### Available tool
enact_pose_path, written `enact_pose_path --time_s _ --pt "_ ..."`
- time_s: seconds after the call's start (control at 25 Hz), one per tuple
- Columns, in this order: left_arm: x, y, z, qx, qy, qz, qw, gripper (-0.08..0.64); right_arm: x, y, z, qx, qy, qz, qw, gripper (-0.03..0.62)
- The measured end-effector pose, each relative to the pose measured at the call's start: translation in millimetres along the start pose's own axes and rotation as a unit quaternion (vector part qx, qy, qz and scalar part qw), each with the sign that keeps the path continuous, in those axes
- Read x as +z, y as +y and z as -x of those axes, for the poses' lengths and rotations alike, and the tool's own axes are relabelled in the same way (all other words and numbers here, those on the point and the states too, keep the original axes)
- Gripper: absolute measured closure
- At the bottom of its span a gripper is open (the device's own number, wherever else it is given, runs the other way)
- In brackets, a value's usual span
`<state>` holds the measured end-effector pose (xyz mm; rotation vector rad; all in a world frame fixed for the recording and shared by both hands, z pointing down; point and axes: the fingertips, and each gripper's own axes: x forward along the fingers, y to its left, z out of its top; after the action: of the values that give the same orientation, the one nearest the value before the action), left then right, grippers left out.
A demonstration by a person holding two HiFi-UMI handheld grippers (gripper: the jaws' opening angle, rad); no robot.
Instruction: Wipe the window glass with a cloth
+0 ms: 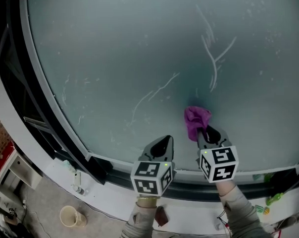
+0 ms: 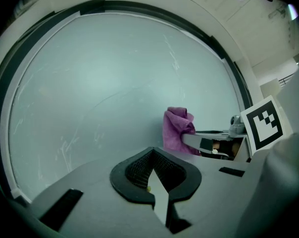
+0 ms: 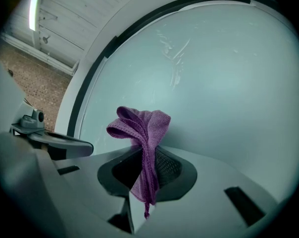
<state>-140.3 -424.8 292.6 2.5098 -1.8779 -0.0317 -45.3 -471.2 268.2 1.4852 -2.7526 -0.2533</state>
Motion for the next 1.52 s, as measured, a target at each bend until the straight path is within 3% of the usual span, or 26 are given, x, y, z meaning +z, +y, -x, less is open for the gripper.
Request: enact_pose_path --time_s 0.84,1.52 --pt "6.4 -94.1 -44.4 -0.099 -0.011 0.001 0.995 0.555 -3.3 -106.2 68.5 -0.116 0.01 0.015 0.993 0.537" --pt "6.0 -140.3 -63.5 -0.146 -0.008 0.0 0.9892 0.555 -7.0 -164.7 112.9 -0.185 0.012 0.01 0.983 0.537"
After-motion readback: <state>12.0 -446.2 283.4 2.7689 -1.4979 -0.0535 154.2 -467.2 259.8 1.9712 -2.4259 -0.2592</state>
